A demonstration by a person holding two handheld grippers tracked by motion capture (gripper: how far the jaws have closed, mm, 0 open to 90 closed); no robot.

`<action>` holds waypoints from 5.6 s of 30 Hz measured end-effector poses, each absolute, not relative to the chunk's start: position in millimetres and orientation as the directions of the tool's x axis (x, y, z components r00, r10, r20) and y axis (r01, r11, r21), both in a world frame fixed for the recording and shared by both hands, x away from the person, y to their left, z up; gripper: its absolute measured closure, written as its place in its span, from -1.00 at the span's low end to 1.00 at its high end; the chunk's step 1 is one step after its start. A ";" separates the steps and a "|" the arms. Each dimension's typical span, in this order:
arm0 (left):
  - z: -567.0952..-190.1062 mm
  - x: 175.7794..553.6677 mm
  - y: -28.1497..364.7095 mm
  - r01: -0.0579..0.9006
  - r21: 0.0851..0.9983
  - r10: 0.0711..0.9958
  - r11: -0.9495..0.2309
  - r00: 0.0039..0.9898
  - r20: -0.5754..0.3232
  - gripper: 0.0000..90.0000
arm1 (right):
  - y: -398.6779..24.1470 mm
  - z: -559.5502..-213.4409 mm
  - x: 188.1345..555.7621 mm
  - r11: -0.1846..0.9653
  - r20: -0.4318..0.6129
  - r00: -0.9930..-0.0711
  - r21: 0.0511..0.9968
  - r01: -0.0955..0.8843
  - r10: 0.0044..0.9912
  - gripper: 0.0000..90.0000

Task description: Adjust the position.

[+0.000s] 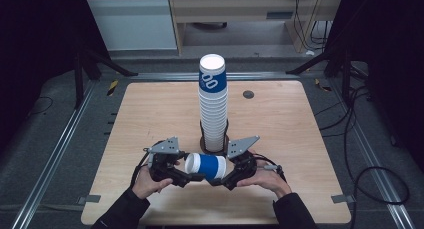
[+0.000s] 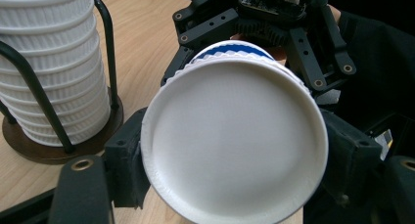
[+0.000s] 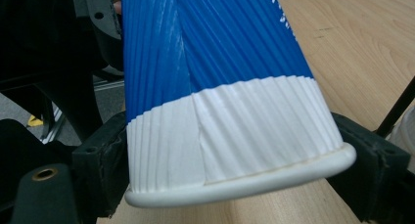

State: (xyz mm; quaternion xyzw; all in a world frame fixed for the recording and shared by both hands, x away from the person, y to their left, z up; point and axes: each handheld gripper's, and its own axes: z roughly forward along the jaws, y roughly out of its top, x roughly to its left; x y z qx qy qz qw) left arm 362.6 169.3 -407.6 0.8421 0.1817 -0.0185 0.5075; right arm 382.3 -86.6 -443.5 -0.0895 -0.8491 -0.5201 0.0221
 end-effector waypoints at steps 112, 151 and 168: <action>-415.6 359.9 162.3 0.258 0.793 0.186 -0.552 0.965 -0.184 -0.41 | -100.8 -431.5 380.1 0.390 0.185 -0.981 0.900 0.196 0.065 -0.69; -427.1 363.4 156.1 0.248 0.644 0.241 -0.724 0.965 -0.101 -0.70 | -90.0 -436.4 378.2 0.586 0.053 -0.992 0.802 0.112 0.117 -0.63; -438.9 359.5 144.7 0.215 0.609 0.205 -0.763 0.975 -0.087 -0.40 | -75.6 -436.0 372.0 0.583 0.047 -0.996 0.808 0.085 0.080 -0.71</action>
